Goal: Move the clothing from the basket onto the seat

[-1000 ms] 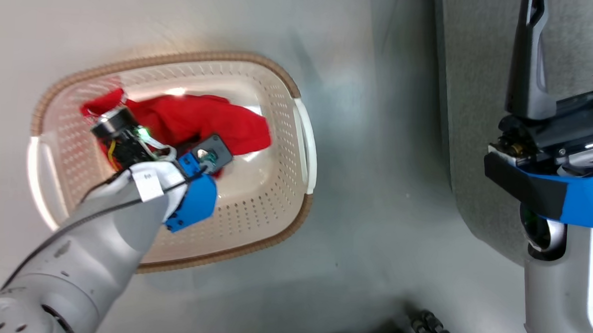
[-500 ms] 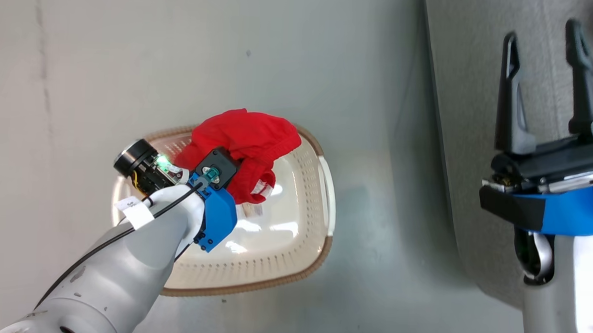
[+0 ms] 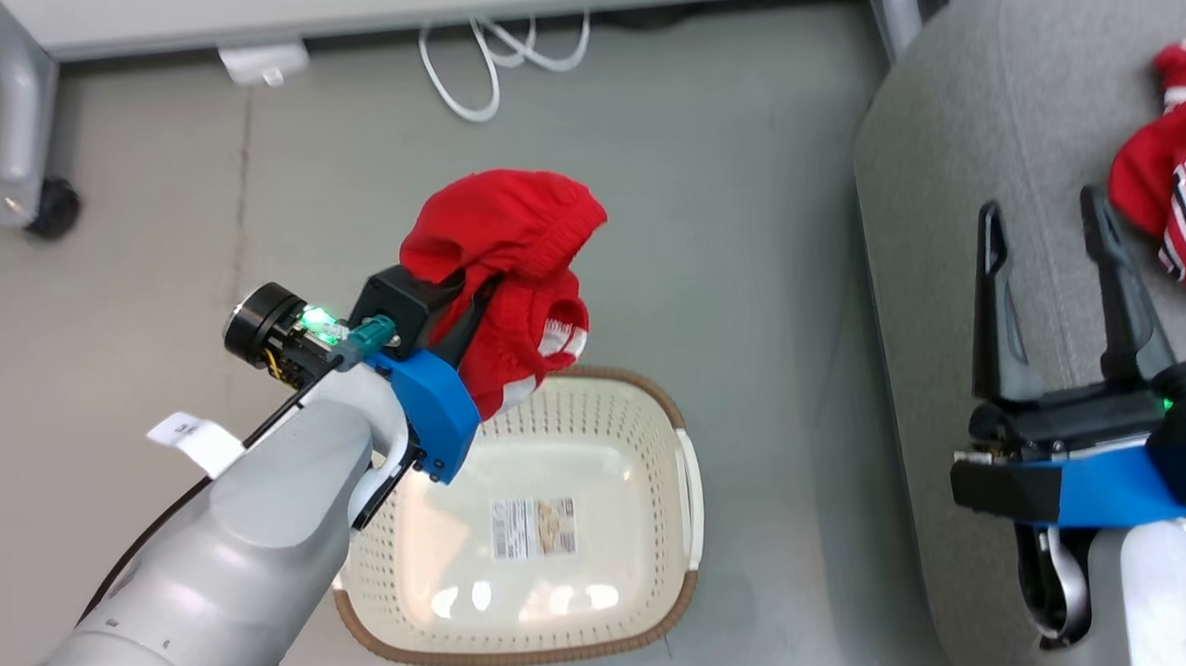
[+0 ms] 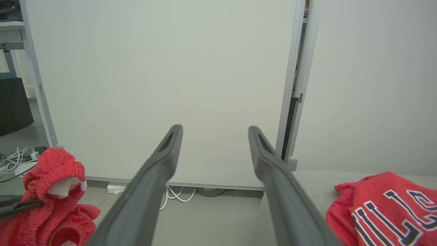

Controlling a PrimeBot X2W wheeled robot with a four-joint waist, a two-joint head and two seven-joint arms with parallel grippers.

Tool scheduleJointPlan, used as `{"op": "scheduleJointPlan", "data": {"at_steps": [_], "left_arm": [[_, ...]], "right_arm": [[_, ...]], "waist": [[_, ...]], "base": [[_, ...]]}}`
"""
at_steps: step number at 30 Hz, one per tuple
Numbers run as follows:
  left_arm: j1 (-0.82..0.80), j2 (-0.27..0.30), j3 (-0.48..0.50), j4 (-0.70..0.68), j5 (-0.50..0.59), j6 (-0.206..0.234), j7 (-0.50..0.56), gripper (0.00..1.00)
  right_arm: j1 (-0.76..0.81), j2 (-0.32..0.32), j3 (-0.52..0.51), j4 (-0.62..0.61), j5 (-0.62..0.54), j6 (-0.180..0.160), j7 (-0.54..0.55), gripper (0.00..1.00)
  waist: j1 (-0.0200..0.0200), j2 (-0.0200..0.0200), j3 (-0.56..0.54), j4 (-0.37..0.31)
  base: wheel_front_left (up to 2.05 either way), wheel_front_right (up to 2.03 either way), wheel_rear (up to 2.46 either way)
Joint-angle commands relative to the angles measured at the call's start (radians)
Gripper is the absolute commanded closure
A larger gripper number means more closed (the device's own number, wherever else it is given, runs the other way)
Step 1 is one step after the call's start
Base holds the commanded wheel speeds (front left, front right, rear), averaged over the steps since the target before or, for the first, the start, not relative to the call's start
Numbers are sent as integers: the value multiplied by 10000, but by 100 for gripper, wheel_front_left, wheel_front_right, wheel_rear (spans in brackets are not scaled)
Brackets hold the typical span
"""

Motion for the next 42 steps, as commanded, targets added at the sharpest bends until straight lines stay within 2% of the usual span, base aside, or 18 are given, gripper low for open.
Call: {"op": "scheduleJointPlan", "data": {"at_steps": [1,10,17,26,34,38,42], "left_arm": [[182,73,272,-268,74,47,-49,100],[952,153,1894,-1993,450,113,-51,100],[1698,11,2634,-3149,843,83,-51,100],[2664,-156,3000,-4499,1217,269,-50,100],[2966,-38,2957,-5230,1338,399,-50,100],[2945,30,2948,-5417,1346,446,-52,100],[2831,60,2930,-5474,1327,453,-50,100]], "right_arm": [[259,-31,-26,59,59,3,-9,0],[1082,21,-46,275,196,3,-9,0],[1609,68,-20,359,291,3,-9,0],[2028,124,25,430,386,5,-9,0],[1960,144,257,299,412,5,-9,0],[1536,-32,860,124,352,5,-9,0],[1102,-294,1972,143,445,3,-9,0]], "waist": [[3,-1,-625,214],[3,-1,-1772,378],[3,-1,-2388,476],[3,-1,-2785,654],[3,-1,-2833,752],[3,-1,-2738,770],[3,-1,-2643,808]], "base": [[0,0,0],[0,0,0],[0,0,0],[0,0,0],[0,0,0],[0,0,0],[0,0,0]]}}
